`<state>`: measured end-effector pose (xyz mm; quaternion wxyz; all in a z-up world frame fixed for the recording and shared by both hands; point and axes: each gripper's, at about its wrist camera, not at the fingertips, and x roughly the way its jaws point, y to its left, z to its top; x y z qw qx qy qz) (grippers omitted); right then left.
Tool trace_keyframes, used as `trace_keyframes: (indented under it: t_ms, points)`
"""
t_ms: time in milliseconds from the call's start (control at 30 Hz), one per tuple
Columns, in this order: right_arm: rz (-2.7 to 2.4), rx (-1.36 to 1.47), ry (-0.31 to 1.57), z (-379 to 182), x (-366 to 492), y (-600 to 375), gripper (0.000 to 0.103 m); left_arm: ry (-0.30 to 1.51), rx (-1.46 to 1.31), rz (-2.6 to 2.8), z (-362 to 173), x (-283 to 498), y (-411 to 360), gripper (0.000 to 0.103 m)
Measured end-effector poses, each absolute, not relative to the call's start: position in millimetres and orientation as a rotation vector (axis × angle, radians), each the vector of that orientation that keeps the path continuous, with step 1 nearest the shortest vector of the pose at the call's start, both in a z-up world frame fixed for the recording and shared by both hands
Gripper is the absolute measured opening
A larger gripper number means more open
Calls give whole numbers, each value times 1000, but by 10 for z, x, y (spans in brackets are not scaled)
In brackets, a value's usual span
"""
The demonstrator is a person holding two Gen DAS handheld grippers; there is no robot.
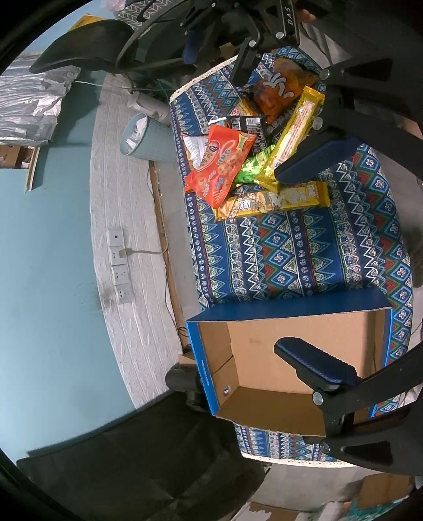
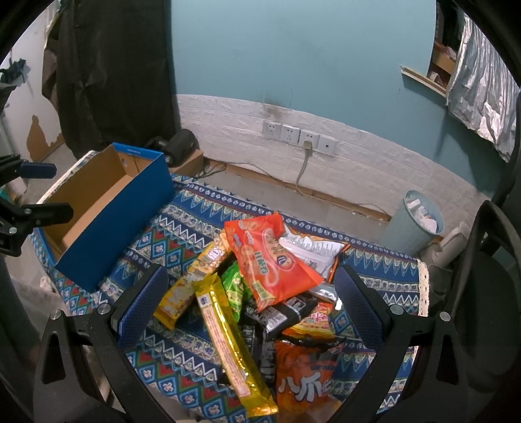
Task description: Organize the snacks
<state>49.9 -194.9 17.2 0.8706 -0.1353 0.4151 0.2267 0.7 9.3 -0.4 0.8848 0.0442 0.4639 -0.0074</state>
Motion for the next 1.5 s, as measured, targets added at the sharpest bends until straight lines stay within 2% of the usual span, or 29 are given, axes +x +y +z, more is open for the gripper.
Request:
trace_keyframes:
  t_ms: [1500]
  points:
    - [474, -277, 872, 174, 501, -1968, 100, 980, 113, -25, -70, -10, 29, 96]
